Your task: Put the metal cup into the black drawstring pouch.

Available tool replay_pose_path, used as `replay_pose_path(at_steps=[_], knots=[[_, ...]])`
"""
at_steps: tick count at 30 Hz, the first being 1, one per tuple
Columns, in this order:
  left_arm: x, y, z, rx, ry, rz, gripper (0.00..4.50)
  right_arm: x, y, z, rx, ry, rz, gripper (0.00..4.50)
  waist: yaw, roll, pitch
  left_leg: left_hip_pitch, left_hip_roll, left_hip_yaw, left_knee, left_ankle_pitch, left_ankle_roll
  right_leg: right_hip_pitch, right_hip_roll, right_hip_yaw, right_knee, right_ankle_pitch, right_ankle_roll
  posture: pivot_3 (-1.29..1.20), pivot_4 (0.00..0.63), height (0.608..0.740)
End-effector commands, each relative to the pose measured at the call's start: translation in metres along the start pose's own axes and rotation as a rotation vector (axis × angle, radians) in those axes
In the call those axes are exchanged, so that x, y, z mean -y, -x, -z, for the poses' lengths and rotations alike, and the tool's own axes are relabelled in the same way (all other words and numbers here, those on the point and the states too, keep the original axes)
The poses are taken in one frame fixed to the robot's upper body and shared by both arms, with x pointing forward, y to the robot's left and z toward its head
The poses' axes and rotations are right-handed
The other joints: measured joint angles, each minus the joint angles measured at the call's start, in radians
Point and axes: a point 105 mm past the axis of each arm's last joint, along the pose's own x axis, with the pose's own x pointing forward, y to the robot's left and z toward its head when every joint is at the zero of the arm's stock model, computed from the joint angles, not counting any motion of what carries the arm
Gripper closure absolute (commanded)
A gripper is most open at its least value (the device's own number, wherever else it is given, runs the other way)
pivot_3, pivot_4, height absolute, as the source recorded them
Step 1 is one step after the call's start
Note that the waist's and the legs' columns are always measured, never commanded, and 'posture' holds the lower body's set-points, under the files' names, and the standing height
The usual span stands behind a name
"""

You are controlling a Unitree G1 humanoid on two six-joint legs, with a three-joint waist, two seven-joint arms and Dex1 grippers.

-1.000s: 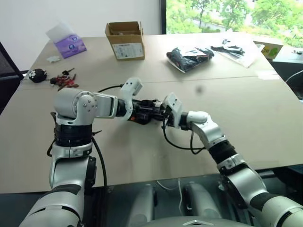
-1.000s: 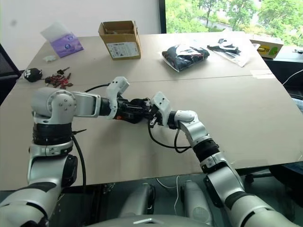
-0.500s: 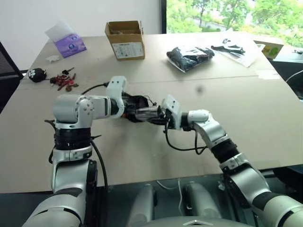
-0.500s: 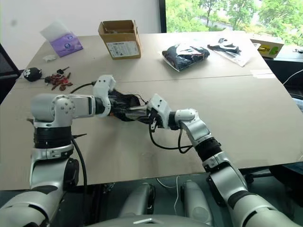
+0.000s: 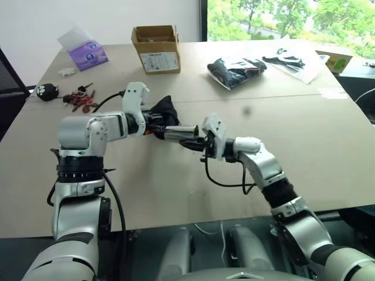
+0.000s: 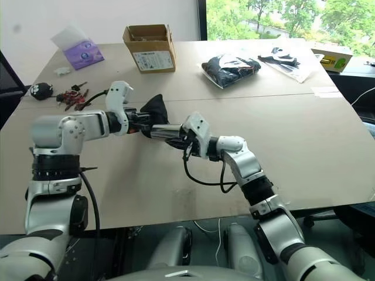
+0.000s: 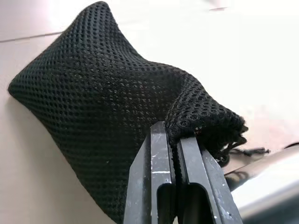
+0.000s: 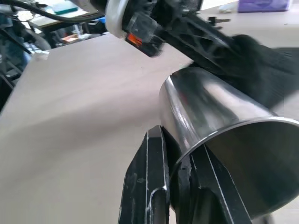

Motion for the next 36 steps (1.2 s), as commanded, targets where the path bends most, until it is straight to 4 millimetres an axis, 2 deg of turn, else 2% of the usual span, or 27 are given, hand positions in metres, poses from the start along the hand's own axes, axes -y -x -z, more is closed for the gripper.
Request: replay_pose_path(at_steps=[1,6,10,14,19,23,30,36], knots=[[0.006,0.010,-0.016,0.061,0.038,0.106,4.50,0.005,0.002,-0.019,0.063,0.040,0.078,4.40,0.002,0.000,0.000,0.000,0.000,0.000,0.000,0.000,0.000,0.000,0.000,0.000,0.000,0.000,0.000,0.00,0.150,0.740],[0.016,0.007,-0.011,0.033,0.091,0.183,4.50,-0.011,0.002,-0.018,0.077,0.000,0.024,4.40,0.008,0.000,0.000,-0.001,0.000,0.000,0.000,-0.002,0.003,0.000,0.000,0.000,-0.001,0.000,0.000,0.00,0.150,0.740],[0.016,0.002,-0.010,0.009,0.089,0.159,4.50,-0.030,0.007,-0.027,0.138,-0.070,-0.078,4.40,0.009,0.000,0.000,-0.001,0.000,0.000,0.000,-0.002,0.004,0.000,0.000,-0.001,-0.001,0.000,0.000,0.00,0.150,0.740],[0.022,-0.005,-0.007,-0.027,0.074,0.139,4.50,-0.041,0.010,-0.026,0.120,-0.089,-0.138,4.40,0.009,0.000,0.000,-0.001,0.000,0.000,0.000,-0.002,0.004,0.000,0.000,-0.001,-0.001,0.000,0.000,0.00,0.150,0.740],[0.040,-0.006,-0.010,-0.031,0.063,0.194,4.50,-0.029,-0.001,-0.016,0.061,-0.045,-0.061,4.40,0.008,0.000,0.000,0.000,0.000,0.000,0.000,-0.002,0.004,0.000,0.000,-0.001,0.000,0.000,0.000,0.00,0.150,0.740],[0.053,-0.003,-0.007,-0.040,0.044,0.228,4.50,-0.012,-0.016,-0.009,0.027,-0.035,0.030,4.40,0.006,0.000,0.000,0.000,0.000,0.000,0.000,-0.002,0.003,0.000,0.001,0.000,0.000,0.000,0.000,0.00,0.150,0.740],[0.052,0.001,0.006,-0.082,-0.003,0.202,4.50,0.002,-0.023,0.003,-0.025,0.008,0.133,4.40,0.008,0.000,0.000,-0.001,0.000,0.000,0.000,-0.001,0.002,0.000,0.000,0.000,-0.001,0.000,0.000,0.00,0.150,0.740],[0.049,0.004,0.010,-0.086,0.003,0.174,4.50,0.011,-0.027,-0.002,0.036,-0.037,0.210,4.40,0.008,0.000,0.000,0.000,0.001,0.000,0.000,-0.001,0.002,0.000,0.001,0.000,-0.001,0.000,0.000,0.00,0.150,0.740]])
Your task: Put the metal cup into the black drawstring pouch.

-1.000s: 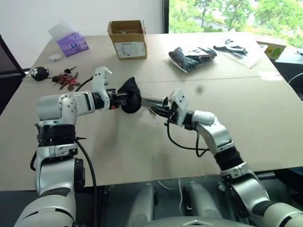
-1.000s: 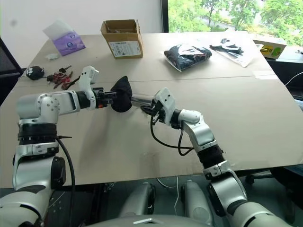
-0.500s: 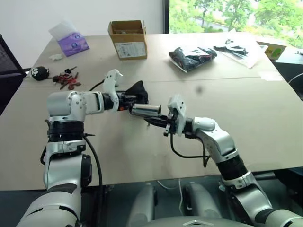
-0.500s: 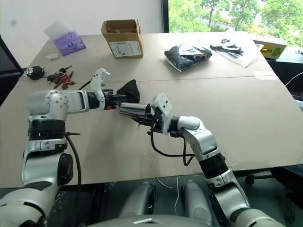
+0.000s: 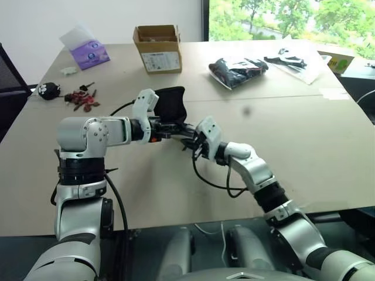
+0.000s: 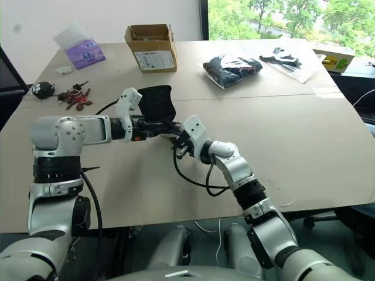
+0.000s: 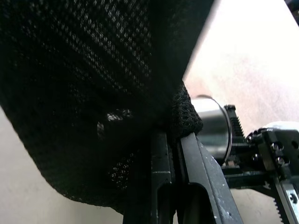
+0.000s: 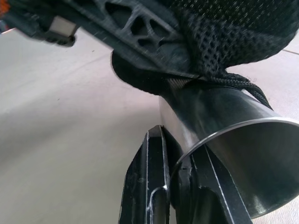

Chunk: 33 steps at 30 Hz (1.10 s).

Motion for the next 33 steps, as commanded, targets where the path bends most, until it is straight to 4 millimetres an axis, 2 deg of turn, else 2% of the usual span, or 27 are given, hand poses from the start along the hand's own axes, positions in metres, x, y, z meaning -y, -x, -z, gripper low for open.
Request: replay_pose_path(at_steps=[1,6,10,13,17,18,22,26,29,33], knots=[[0.002,0.008,-0.006,0.027,-0.018,-0.012,4.50,0.005,-0.002,-0.023,0.101,0.000,0.036,4.40,0.000,0.000,0.000,0.000,0.000,0.000,0.000,0.000,0.000,0.000,0.000,0.000,0.000,0.000,0.000,0.00,0.150,0.740],[-0.010,0.013,-0.014,0.061,0.046,-0.076,4.50,0.005,-0.001,-0.028,0.136,-0.022,0.038,4.40,0.000,0.000,0.000,0.000,0.000,0.000,0.000,0.000,0.000,0.000,0.000,0.000,0.000,0.000,0.000,0.00,0.150,0.740],[-0.023,0.018,-0.024,0.127,0.155,-0.135,4.50,0.001,0.001,-0.023,0.098,0.007,0.014,4.40,0.000,0.000,0.000,0.000,0.000,0.000,0.000,0.000,0.000,0.000,0.000,0.000,0.000,0.000,0.000,0.00,0.150,0.740],[-0.036,0.021,-0.035,0.187,0.270,-0.194,4.50,-0.009,0.007,-0.017,0.057,0.021,-0.063,4.40,0.001,0.000,0.000,0.000,0.000,0.000,0.000,0.000,0.000,0.000,0.000,-0.001,0.000,0.000,0.000,0.00,0.150,0.740],[-0.045,0.022,-0.029,0.134,0.289,-0.245,4.50,-0.016,0.019,-0.022,0.067,0.024,-0.111,4.40,0.000,0.000,0.000,0.000,-0.001,0.000,0.000,0.000,0.000,0.000,0.000,-0.001,-0.001,0.000,0.000,0.00,0.150,0.740],[-0.042,0.021,-0.027,0.113,0.276,-0.231,4.50,-0.016,0.024,-0.026,0.082,0.018,-0.115,4.40,-0.001,0.000,0.000,0.000,-0.001,0.000,0.000,0.000,0.000,0.000,0.000,-0.001,-0.001,0.000,0.000,0.00,0.150,0.740],[-0.011,0.014,-0.026,0.072,0.341,0.028,4.50,-0.015,0.041,-0.038,0.126,-0.017,-0.120,4.40,0.002,0.000,0.000,-0.001,0.000,-0.001,0.000,0.001,-0.002,0.000,-0.001,-0.001,0.000,0.000,0.000,0.00,0.150,0.740],[-0.002,0.009,-0.019,0.017,0.341,0.086,4.50,-0.019,0.054,-0.053,0.186,-0.077,-0.142,4.40,0.001,0.000,0.000,-0.001,0.000,-0.002,0.000,0.001,-0.002,0.000,-0.001,-0.002,0.000,0.000,0.000,0.00,0.150,0.740],[0.002,0.005,-0.015,-0.011,0.340,0.107,4.50,-0.020,0.057,-0.053,0.181,-0.087,-0.137,4.40,0.000,0.000,0.000,0.000,0.000,-0.001,0.000,0.001,-0.002,0.000,-0.001,-0.001,0.000,0.000,0.000,0.00,0.150,0.740],[0.008,0.000,-0.011,-0.031,0.336,0.123,4.50,-0.017,0.057,-0.044,0.152,-0.100,-0.102,4.40,0.002,0.000,0.000,0.000,0.000,-0.001,0.000,0.000,0.000,0.000,-0.001,-0.001,0.000,0.000,0.000,0.00,0.150,0.740]])
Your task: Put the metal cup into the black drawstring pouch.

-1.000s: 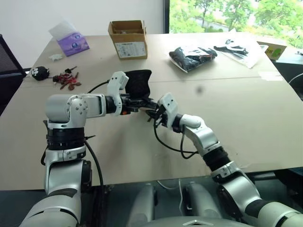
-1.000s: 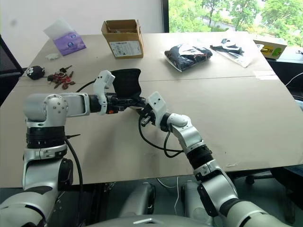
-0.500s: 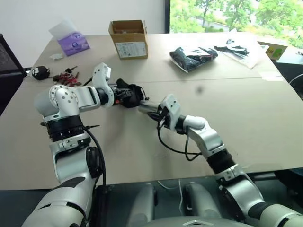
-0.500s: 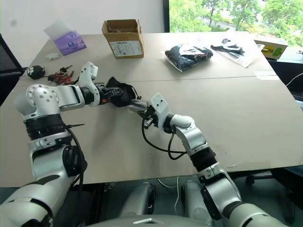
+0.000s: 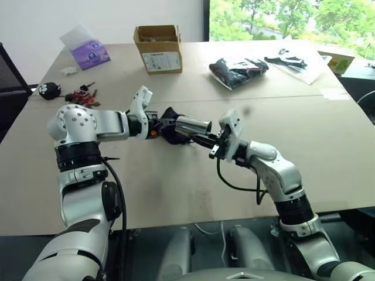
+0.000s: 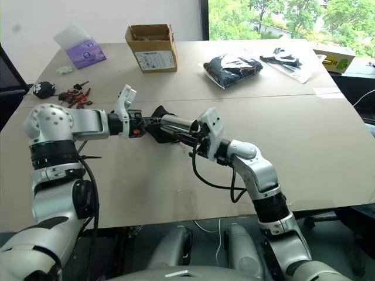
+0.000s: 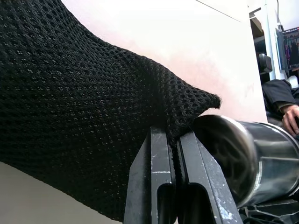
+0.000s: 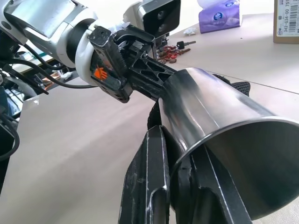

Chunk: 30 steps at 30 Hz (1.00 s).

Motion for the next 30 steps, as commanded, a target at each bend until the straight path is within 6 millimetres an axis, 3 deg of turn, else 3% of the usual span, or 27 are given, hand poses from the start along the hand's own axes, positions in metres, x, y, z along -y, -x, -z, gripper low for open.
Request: replay_pose_path(at_steps=[1,6,11,15,18,21,24,28,30], knots=[[0.012,-0.001,0.000,-0.005,-0.017,0.050,4.50,-0.004,-0.001,0.000,0.009,0.008,0.005,4.40,0.000,0.000,0.000,0.000,0.000,0.000,0.000,0.000,0.000,0.000,0.000,0.000,0.000,0.000,0.000,0.00,0.150,0.740],[0.010,-0.006,0.006,-0.017,-0.006,0.044,4.50,-0.003,-0.005,0.037,-0.102,0.029,0.013,4.40,-0.001,0.000,0.000,0.000,0.000,0.001,0.000,0.000,0.000,0.000,0.000,0.001,0.000,0.000,0.000,0.00,0.150,0.740],[0.006,-0.006,0.013,-0.030,-0.001,0.028,4.50,0.003,-0.014,0.051,-0.150,0.113,0.040,4.40,-0.003,0.000,0.000,0.000,0.000,0.001,0.000,0.001,-0.002,0.000,0.000,0.001,0.000,0.000,0.000,0.00,0.150,0.740],[0.008,-0.007,0.019,-0.049,-0.035,0.030,4.50,0.009,-0.027,0.045,-0.129,0.147,0.070,4.40,-0.003,0.000,0.000,0.001,0.000,0.001,0.000,0.001,-0.002,0.000,0.000,0.001,0.000,0.000,0.000,0.00,0.150,0.740],[0.014,-0.007,0.025,-0.064,-0.083,0.038,4.50,0.011,-0.045,0.031,-0.039,-0.016,0.085,4.40,-0.004,0.000,0.000,0.002,0.000,0.001,0.000,0.002,-0.003,0.000,0.001,0.002,0.001,0.000,0.000,0.00,0.150,0.740],[0.022,-0.007,0.027,-0.068,-0.119,0.062,4.50,0.014,-0.058,0.035,-0.048,-0.087,0.093,4.40,-0.001,0.000,0.000,0.002,0.001,0.000,0.000,0.002,-0.004,0.000,0.001,0.001,0.002,0.000,0.000,0.00,0.150,0.740],[0.038,-0.008,0.027,-0.066,-0.169,0.110,4.50,0.012,-0.073,0.030,-0.041,0.003,0.069,4.40,0.000,0.000,0.000,0.001,0.000,0.000,0.000,0.002,-0.004,0.000,0.000,0.001,0.001,0.000,0.000,0.00,0.150,0.740],[0.057,-0.011,0.028,-0.053,-0.241,0.155,4.50,-0.005,-0.086,0.015,-0.034,0.464,-0.047,4.40,-0.001,0.000,0.000,0.001,-0.001,0.001,0.000,0.002,-0.004,0.000,0.000,0.001,0.000,0.000,0.000,0.00,0.150,0.740],[0.066,-0.012,0.032,-0.048,-0.284,0.174,4.50,-0.010,-0.091,0.012,-0.010,0.410,-0.089,4.40,-0.001,-0.001,0.000,0.000,-0.001,0.000,-0.001,0.002,-0.004,0.000,0.000,0.001,0.000,0.000,0.000,0.00,0.150,0.740]])
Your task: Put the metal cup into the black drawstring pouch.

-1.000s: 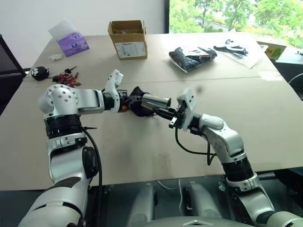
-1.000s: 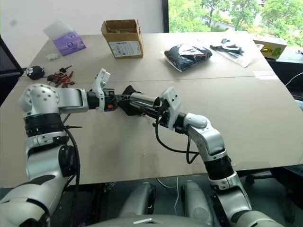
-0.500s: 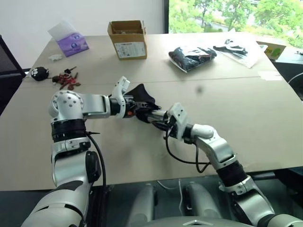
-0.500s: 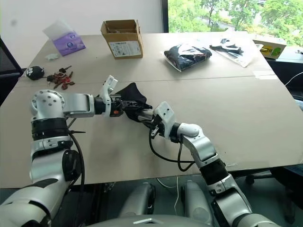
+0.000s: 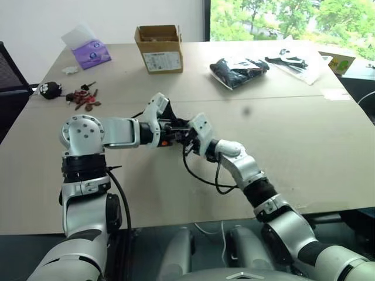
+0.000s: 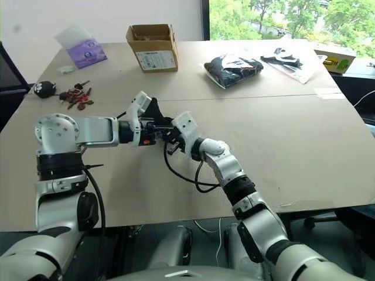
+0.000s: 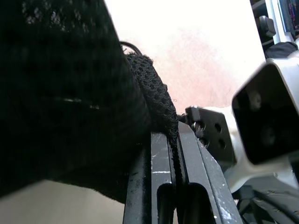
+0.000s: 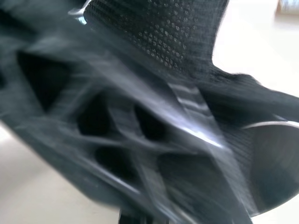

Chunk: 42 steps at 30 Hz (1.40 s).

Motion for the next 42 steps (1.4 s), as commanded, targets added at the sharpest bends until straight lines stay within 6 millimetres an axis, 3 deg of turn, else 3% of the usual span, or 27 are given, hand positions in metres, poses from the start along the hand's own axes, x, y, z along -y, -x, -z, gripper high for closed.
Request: replay_pose_path(at_steps=[1,3,5,6,9,12,14,16,17,20,23,27,31,34,37,42], knots=[[0.039,-0.004,0.001,0.012,-0.122,0.136,4.50,-0.012,-0.017,-0.041,0.156,-0.063,-0.090,4.40,-0.001,-0.001,0.000,0.000,0.000,0.000,0.000,0.000,0.000,0.000,0.000,0.000,0.000,0.000,0.000,0.00,0.150,0.740],[0.044,-0.006,0.001,0.031,-0.125,0.154,4.50,-0.006,-0.019,-0.051,0.225,-0.306,-0.102,4.40,-0.002,0.000,0.000,0.000,0.001,0.000,-0.001,0.000,0.000,0.000,0.000,0.000,0.000,0.000,0.000,0.00,0.150,0.740],[0.048,-0.006,0.002,0.047,-0.124,0.175,4.50,-0.003,-0.019,-0.055,0.249,-0.372,-0.124,4.40,0.004,0.000,0.000,0.000,0.002,-0.001,-0.001,0.000,0.000,0.000,-0.001,0.000,0.000,0.000,0.000,0.00,0.150,0.740],[0.051,-0.006,0.003,0.056,-0.128,0.184,4.50,-0.002,-0.019,-0.056,0.240,-0.307,-0.117,4.40,0.004,-0.001,0.000,0.000,0.002,-0.002,-0.001,0.000,0.000,0.000,-0.001,-0.001,0.000,0.000,0.000,0.00,0.150,0.740],[0.060,-0.010,0.004,0.092,-0.113,0.232,4.50,-0.031,-0.020,-0.057,0.191,0.256,-0.238,4.40,0.000,0.000,0.000,0.000,0.000,0.000,-0.001,0.000,0.000,0.000,-0.001,0.000,-0.001,0.000,0.000,0.00,0.150,0.740],[0.062,-0.016,0.004,0.130,-0.078,0.237,4.50,-0.050,-0.019,-0.052,0.194,0.475,-0.333,4.40,-0.001,0.000,0.000,0.000,0.000,0.000,-0.001,0.000,0.000,0.000,0.000,0.000,-0.001,0.000,0.000,0.00,0.150,0.740],[0.065,-0.019,0.004,0.152,-0.065,0.242,4.50,-0.043,-0.023,-0.055,0.196,0.431,-0.292,4.40,-0.001,-0.001,0.001,0.000,0.000,0.001,-0.001,0.000,0.000,0.000,0.000,0.000,-0.001,0.000,0.000,0.00,0.150,0.740],[0.074,-0.023,0.006,0.166,-0.060,0.275,4.50,-0.026,-0.027,-0.066,0.228,0.042,-0.239,4.40,-0.001,-0.002,0.001,0.000,0.001,0.000,-0.001,0.000,0.000,0.000,0.000,0.000,-0.001,0.000,0.000,0.00,0.150,0.740],[0.079,-0.024,0.008,0.168,-0.065,0.296,4.50,-0.024,-0.025,-0.065,0.230,-0.045,-0.262,4.40,-0.001,-0.002,0.001,0.000,0.002,0.000,-0.001,0.000,-0.001,0.000,0.000,0.000,-0.001,0.000,0.000,0.00,0.150,0.740],[0.089,-0.025,0.008,0.200,-0.069,0.326,4.50,-0.035,-0.013,-0.037,0.112,0.411,-0.362,4.40,0.010,-0.002,0.001,0.000,0.002,-0.001,-0.001,0.000,-0.001,0.000,-0.001,0.000,-0.001,0.000,0.000,0.00,0.150,0.740],[0.082,-0.026,-0.006,0.278,0.012,0.306,4.50,-0.042,-0.008,-0.035,0.120,0.581,-0.407,4.40,0.009,-0.002,0.001,-0.001,-0.001,-0.001,-0.001,0.000,0.000,0.002,-0.002,-0.002,-0.004,0.000,0.000,0.00,0.150,0.740],[0.089,-0.029,-0.005,0.268,0.043,0.362,4.50,-0.034,-0.006,-0.037,0.122,0.646,-0.383,4.40,0.000,-0.002,0.001,-0.001,0.000,0.000,-0.001,0.000,-0.001,0.001,-0.001,-0.001,-0.004,0.000,0.000,0.00,0.150,0.740],[0.078,-0.027,-0.008,0.300,0.077,0.328,4.50,-0.028,0.000,-0.027,0.063,0.672,-0.404,4.40,0.001,-0.002,0.001,0.000,0.001,0.000,-0.001,0.001,-0.001,0.001,0.001,-0.001,-0.004,0.000,0.000,0.00,0.150,0.740],[0.072,-0.026,-0.010,0.310,0.079,0.306,4.50,-0.008,0.003,-0.030,0.046,0.613,-0.321,4.40,0.003,-0.002,0.001,0.000,0.001,0.000,-0.001,0.001,-0.001,0.001,0.000,-0.001,-0.004,0.000,0.000,0.00,0.150,0.740],[0.062,-0.027,-0.007,0.321,0.071,0.264,4.50,0.004,0.012,-0.033,0.029,0.583,-0.313,3.44,0.004,-0.002,0.001,-0.001,0.001,0.000,-0.001,0.001,-0.001,0.001,0.000,-0.001,-0.004,0.000,0.000,0.00,0.150,0.740],[0.038,-0.024,-0.004,0.340,0.085,0.185,4.50,0.021,0.031,-0.039,0.008,0.612,-0.261,1.16,0.005,-0.002,0.001,-0.001,0.000,0.000,-0.001,0.001,-0.001,0.001,0.000,-0.001,-0.005,0.000,0.000,0.00,0.150,0.740]])
